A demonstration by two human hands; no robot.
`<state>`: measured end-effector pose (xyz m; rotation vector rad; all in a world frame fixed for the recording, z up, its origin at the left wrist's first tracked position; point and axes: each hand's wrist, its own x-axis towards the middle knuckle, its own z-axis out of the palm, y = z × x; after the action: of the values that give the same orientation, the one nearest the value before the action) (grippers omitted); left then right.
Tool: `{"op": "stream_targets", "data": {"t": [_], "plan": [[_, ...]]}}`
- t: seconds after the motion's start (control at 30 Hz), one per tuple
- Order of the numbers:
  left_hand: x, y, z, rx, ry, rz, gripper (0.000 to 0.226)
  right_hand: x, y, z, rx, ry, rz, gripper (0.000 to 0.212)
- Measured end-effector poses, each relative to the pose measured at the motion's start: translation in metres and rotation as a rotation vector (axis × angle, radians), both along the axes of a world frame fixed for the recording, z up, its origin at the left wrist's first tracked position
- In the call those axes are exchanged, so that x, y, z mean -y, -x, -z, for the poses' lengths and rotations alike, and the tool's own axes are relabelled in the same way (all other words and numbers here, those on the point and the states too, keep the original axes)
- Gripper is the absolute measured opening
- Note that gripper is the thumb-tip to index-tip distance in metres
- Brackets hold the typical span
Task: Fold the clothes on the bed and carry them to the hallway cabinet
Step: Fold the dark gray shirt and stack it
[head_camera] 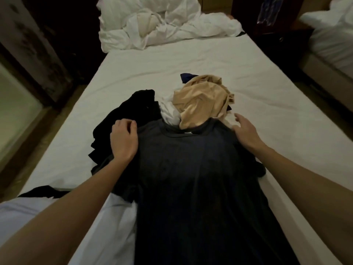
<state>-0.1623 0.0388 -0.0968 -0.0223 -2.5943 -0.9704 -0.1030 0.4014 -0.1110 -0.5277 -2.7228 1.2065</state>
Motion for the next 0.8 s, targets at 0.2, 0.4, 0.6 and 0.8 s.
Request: {"op": "stream_targets", "data": {"t": [0.2,0.4,0.6,0.8], "plan": [[0.045,-0.049,0.000,0.228,0.189,-0.060,0.023,-0.035,-0.046,0.025,0.346,-0.342,0.014,0.030],[0.074,-0.076,-0.004,0.279,0.573,-0.023,0.032,-0.046,-0.078,0.017,0.361,-0.227,0.118,0.043],[0.090,-0.078,-0.011,0.200,0.198,-0.076,0.014,-0.039,-0.081,-0.037,-0.007,0.189,0.278,0.048],[0.081,-0.084,-0.040,0.179,0.065,-0.158,0.015,0.027,-0.067,-0.082,-0.216,0.080,0.181,0.036]]}}
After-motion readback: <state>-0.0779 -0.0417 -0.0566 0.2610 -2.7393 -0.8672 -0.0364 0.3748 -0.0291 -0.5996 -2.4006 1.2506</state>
